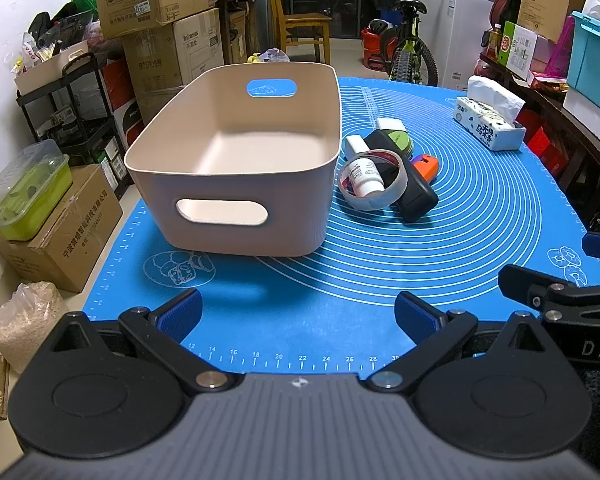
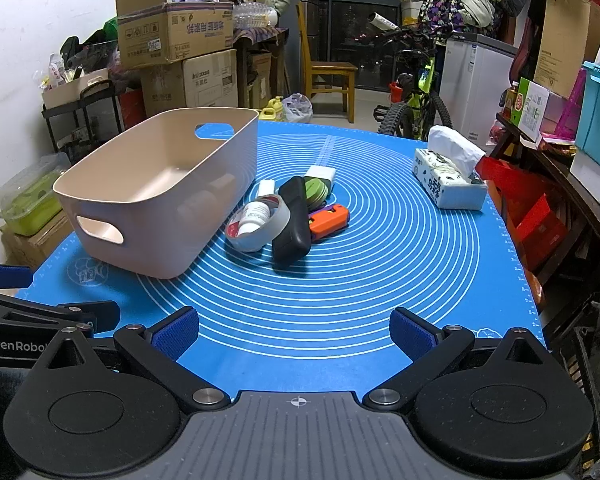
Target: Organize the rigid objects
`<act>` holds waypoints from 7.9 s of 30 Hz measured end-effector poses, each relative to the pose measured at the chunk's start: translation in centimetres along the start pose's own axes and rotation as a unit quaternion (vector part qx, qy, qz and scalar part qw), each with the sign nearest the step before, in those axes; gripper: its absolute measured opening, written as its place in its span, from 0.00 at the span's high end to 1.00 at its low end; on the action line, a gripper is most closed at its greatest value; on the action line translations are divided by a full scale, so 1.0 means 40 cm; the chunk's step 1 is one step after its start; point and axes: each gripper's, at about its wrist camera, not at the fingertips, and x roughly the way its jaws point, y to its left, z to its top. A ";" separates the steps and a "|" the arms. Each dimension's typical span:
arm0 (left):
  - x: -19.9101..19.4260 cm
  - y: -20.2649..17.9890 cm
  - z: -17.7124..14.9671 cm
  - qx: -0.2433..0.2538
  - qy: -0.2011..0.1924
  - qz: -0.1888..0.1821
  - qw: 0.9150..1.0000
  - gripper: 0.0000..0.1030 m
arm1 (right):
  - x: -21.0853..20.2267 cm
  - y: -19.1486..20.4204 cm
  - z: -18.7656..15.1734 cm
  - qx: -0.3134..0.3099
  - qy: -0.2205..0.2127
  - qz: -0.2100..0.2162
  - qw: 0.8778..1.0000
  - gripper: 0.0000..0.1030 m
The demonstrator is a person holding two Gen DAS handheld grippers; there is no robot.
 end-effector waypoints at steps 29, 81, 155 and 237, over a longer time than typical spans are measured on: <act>0.030 0.155 0.286 -0.020 -0.052 0.049 0.997 0.02 | 0.049 -0.013 0.165 -0.025 -0.050 -0.008 0.998 0.02; 0.378 0.408 0.324 -0.093 0.150 0.024 0.984 0.91 | 0.554 0.093 0.297 -0.145 0.097 0.000 0.985 0.81; 0.382 0.401 0.319 -0.082 0.151 0.025 0.985 0.92 | 0.650 0.443 0.476 -0.228 0.176 0.101 0.952 0.48; 0.382 0.395 0.319 -0.084 0.151 0.027 0.985 0.91 | 0.549 0.042 0.345 -0.359 0.050 0.203 0.910 0.34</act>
